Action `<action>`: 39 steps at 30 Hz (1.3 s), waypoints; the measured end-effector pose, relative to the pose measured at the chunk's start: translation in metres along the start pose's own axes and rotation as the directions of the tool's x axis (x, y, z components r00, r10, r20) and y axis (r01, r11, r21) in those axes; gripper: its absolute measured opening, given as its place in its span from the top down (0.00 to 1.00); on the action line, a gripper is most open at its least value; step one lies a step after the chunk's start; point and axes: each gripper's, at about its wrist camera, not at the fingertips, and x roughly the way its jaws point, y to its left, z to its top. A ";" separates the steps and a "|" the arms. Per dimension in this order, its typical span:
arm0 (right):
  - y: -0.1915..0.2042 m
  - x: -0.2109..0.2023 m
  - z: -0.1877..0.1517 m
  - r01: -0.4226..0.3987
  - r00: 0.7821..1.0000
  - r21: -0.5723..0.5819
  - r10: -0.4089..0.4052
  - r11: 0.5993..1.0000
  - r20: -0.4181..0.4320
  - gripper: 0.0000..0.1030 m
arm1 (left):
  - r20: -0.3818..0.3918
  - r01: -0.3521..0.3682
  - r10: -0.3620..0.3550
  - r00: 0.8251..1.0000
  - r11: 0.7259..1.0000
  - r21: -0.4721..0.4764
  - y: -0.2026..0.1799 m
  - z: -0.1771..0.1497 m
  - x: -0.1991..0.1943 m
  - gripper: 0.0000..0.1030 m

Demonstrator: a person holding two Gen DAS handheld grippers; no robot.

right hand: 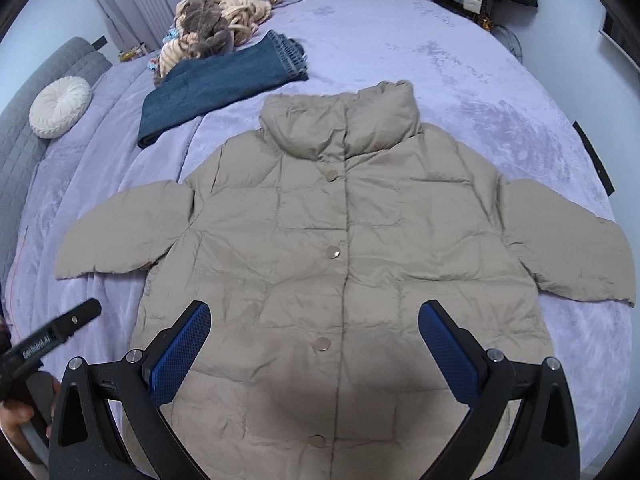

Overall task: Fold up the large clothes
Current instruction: 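Grasp the beige jacket's sleeve with the right gripper and lift it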

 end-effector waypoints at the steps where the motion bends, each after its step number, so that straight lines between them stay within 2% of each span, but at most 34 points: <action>1: 0.009 0.012 0.000 -0.019 0.999 -0.021 0.018 1.000 -0.041 0.00 | -0.002 0.020 -0.021 1.000 0.998 -0.055 0.022 0.004 0.006 0.00; 3: 0.025 0.034 -0.002 -0.050 0.994 -0.061 0.044 0.997 -0.099 0.00 | 0.006 0.063 -0.063 0.998 0.989 -0.135 0.058 0.013 0.020 0.00; 5: 0.039 0.051 -0.008 -0.063 0.993 -0.089 0.053 0.994 -0.105 0.00 | 0.017 0.096 -0.094 0.995 0.974 -0.203 0.090 0.026 0.036 0.00; 9: 0.061 0.083 -0.012 -0.105 0.984 -0.075 0.092 0.992 -0.151 0.00 | 0.046 0.190 -0.185 0.982 0.919 -0.346 0.144 0.051 0.071 0.00; 11: 0.069 0.093 -0.009 -0.123 0.982 -0.067 0.112 0.990 -0.149 0.00 | 0.086 0.214 -0.196 0.977 0.899 -0.383 0.159 0.066 0.080 0.00; 14: 0.080 0.105 -0.005 -0.155 0.979 -0.064 0.145 0.986 -0.139 0.00 | 0.130 0.205 -0.166 0.977 0.897 -0.391 0.170 0.089 0.087 0.02; 15: 0.083 0.110 -0.003 -0.170 0.977 -0.062 0.160 0.983 -0.138 0.00 | 0.142 0.189 -0.144 0.979 0.902 -0.388 0.174 0.097 0.089 0.06; 16: 0.086 0.115 0.001 -0.185 0.975 -0.057 0.175 0.981 -0.138 0.00 | 0.147 0.165 -0.117 0.982 0.909 -0.382 0.174 0.102 0.091 0.14; 18: 0.093 0.125 0.009 -0.219 0.968 -0.040 0.213 0.975 -0.130 0.00 | 0.132 0.100 -0.056 0.990 0.931 -0.352 0.179 0.117 0.101 0.68; 19: 0.096 0.128 0.014 -0.237 0.965 -0.030 0.232 0.971 -0.121 0.00 | 0.137 0.137 -0.095 0.986 0.930 -0.342 0.184 0.123 0.106 0.84; 20: 0.099 0.132 0.019 -0.256 0.961 -0.018 0.253 0.966 -0.111 0.00 | 0.153 0.183 -0.137 0.979 0.920 -0.346 0.188 0.127 0.108 0.93; 21: 0.103 0.134 0.024 -0.275 0.957 -0.005 0.273 0.961 -0.101 0.00 | 0.164 0.169 -0.118 0.979 0.922 -0.347 0.189 0.130 0.105 0.93; 23: 0.109 0.142 0.034 -0.321 0.944 0.028 0.322 0.947 -0.077 0.02 | 0.193 0.123 -0.067 0.979 0.948 -0.295 0.182 0.133 0.091 0.93; 24: 0.112 0.145 0.038 -0.344 0.936 0.047 0.347 0.938 -0.063 0.15 | 0.201 0.101 -0.047 0.978 0.959 -0.264 0.174 0.133 0.084 0.93; 25: 0.115 0.149 0.042 -0.374 0.924 0.067 0.378 0.925 -0.054 0.31 | 0.215 0.076 -0.028 0.976 0.972 -0.221 0.167 0.132 0.073 0.93; 26: 0.117 0.154 0.044 -0.404 0.910 0.086 0.410 0.911 -0.059 0.70 | 0.230 0.055 -0.012 0.973 0.982 -0.179 0.158 0.130 0.061 0.93; 27: 0.121 0.163 0.047 -0.432 0.894 0.113 0.441 0.895 -0.075 0.84 | 0.247 0.041 -0.006 0.969 0.990 -0.138 0.150 0.129 0.050 0.93; 30: 0.138 0.185 0.046 -0.498 0.852 0.160 0.516 0.852 -0.093 0.88 | 0.304 0.028 -0.019 0.953 0.999 -0.025 0.125 0.123 0.012 0.93; 33: 0.158 0.209 0.038 -0.530 0.823 0.168 0.552 0.831 -0.135 0.89 | 0.344 0.041 -0.073 0.936 0.994 0.098 0.085 0.122 -0.019 0.93; 35: 0.166 0.225 0.030 -0.511 0.828 0.182 0.538 0.840 -0.158 0.89 | 0.353 0.057 -0.120 0.928 0.981 0.184 0.053 0.116 -0.033 0.93; 37: 0.168 0.237 0.024 -0.495 0.837 0.194 0.525 0.847 -0.157 0.89 | 0.354 0.076 -0.177 0.918 0.957 0.279 0.014 0.111 -0.043 0.93; 39: 0.168 0.238 0.024 -0.501 0.830 0.199 0.533 0.842 -0.165 0.90 | 0.349 0.102 -0.234 0.908 0.928 0.359 -0.026 0.105 -0.051 0.93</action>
